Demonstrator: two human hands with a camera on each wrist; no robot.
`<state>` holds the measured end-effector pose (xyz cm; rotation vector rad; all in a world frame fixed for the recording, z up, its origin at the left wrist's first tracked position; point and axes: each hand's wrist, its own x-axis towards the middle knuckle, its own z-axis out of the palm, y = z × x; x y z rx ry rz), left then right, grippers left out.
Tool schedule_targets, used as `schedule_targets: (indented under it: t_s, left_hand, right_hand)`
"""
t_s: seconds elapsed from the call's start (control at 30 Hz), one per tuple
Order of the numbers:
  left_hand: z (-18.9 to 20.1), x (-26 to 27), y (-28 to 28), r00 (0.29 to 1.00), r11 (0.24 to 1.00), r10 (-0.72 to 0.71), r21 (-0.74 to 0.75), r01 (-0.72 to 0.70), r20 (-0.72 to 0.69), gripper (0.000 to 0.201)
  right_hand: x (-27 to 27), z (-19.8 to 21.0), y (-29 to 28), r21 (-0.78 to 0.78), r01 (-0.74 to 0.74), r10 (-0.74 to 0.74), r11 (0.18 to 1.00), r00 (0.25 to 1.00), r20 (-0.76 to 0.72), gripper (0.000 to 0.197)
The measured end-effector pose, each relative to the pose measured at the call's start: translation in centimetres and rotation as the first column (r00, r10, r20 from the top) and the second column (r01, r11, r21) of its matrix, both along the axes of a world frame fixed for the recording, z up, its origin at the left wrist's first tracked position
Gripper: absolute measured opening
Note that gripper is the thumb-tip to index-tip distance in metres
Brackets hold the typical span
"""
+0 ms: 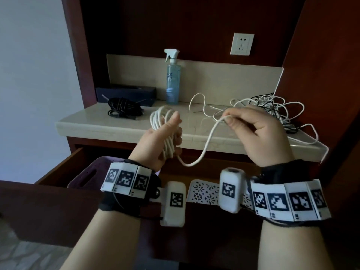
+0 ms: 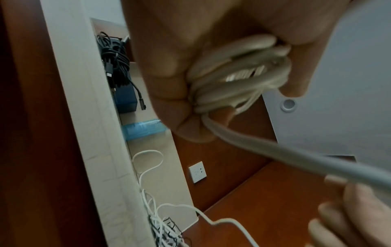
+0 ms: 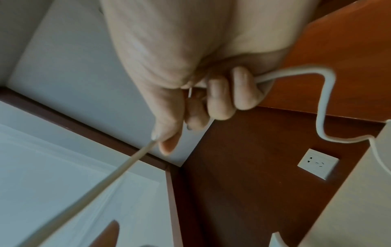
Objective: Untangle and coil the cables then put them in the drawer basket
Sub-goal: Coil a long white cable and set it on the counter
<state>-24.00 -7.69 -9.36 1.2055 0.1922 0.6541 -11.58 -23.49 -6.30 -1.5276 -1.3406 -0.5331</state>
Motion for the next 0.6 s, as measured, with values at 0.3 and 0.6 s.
schedule_targets:
  t_s: [0.3, 0.6]
  left_hand:
    - [-0.7, 0.6, -2.6, 0.918, 0.824, -0.244, 0.432, 0.367, -0.314, 0.081]
    - [-0.9, -0.2, -2.0, 0.924, 0.922, -0.381, 0.053, 0.383, -0.039, 0.037]
  right_hand:
    - [-0.3, 0.4, 1.0, 0.043, 0.094, -0.089, 0.995, 0.991, -0.096, 0.03]
    - [1.3, 0.1, 0.7, -0.022, 0.163, -0.164, 0.986, 0.985, -0.054, 0.033]
